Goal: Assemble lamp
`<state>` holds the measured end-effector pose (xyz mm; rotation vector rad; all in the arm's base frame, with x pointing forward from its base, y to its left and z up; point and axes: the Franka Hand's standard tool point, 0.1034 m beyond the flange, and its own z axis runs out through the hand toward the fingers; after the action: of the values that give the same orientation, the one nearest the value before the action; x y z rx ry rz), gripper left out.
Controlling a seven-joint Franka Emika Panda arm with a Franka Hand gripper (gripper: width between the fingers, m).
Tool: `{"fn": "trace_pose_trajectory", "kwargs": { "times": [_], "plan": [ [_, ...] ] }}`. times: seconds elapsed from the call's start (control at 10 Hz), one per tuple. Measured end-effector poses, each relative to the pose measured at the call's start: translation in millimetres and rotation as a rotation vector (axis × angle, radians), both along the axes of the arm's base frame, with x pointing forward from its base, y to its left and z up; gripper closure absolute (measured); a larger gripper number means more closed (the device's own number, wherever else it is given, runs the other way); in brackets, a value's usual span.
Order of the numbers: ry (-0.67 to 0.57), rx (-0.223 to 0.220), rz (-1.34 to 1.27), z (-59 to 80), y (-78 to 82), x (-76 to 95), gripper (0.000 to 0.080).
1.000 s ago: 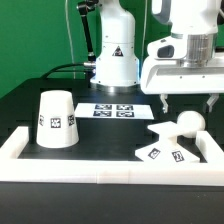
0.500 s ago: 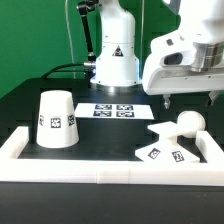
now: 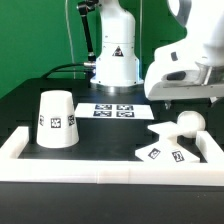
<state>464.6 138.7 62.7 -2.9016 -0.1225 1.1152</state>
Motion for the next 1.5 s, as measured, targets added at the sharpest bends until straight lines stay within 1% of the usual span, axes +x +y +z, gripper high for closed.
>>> {"fn": "trace_pose_trajectory", "kwargs": {
  "times": [0.1,0.2,0.6,0.7,0.9,1.2,1.5],
  "plan": [
    [0.049,-0.007,-0.005,-5.8,-0.7,3.3,0.0100],
    [0.065,-0.011,-0.009,-10.4,-0.6,6.4,0.0100],
    [0.050,-0.011,-0.010,-20.3,0.3,7.4,0.0100],
    [0.041,-0.014,-0.014,-25.7,1.0,6.7,0.0100],
    [0.029,-0.027,-0.019,-36.9,5.6,0.0,0.0100],
    [0.013,-0.032,-0.024,-48.7,10.5,-5.3,0.0100],
    [0.022,-0.036,-0.025,-54.4,8.4,-8.7,0.0100]
  ]
}}
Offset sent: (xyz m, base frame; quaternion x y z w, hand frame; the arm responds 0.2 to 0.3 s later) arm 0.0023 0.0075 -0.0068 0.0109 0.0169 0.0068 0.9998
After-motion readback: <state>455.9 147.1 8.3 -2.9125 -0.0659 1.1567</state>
